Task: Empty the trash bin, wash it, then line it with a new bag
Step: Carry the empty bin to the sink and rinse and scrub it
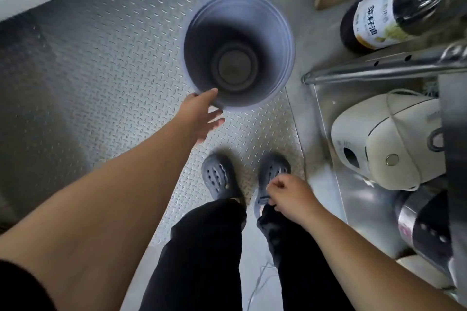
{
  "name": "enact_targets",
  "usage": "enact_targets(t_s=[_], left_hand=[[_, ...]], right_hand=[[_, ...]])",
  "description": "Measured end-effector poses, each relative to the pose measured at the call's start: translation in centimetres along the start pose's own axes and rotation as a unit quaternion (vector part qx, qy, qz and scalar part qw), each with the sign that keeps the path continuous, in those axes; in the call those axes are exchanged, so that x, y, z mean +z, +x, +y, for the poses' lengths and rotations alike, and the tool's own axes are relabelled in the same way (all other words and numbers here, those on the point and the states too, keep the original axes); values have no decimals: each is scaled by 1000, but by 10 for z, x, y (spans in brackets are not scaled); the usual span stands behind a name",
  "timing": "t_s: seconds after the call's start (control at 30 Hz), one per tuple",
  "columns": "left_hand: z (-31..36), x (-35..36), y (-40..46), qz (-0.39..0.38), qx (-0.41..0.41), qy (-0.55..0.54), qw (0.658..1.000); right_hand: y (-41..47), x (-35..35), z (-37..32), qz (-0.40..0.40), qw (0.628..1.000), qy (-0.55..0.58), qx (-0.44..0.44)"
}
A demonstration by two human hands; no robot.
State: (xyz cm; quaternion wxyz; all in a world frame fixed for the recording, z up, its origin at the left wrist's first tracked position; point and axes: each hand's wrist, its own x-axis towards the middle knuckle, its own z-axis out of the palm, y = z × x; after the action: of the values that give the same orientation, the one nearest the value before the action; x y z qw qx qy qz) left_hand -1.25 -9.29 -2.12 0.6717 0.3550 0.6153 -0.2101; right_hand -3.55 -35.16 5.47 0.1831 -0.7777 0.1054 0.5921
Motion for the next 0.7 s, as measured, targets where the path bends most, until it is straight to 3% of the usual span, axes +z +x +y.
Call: enact_targets(t_s=[0.17, 0.4, 0.7], left_hand=[[7, 8, 19, 12, 9, -116, 993], [8, 12, 18, 54, 9, -75, 996], [-38, -56, -86, 100, -53, -111, 987]], right_hand=[[1, 2, 3, -50, 998, 25, 15], [5, -3, 15, -45, 990, 120, 54], [-48, -18, 11, -10, 999, 17, 47]])
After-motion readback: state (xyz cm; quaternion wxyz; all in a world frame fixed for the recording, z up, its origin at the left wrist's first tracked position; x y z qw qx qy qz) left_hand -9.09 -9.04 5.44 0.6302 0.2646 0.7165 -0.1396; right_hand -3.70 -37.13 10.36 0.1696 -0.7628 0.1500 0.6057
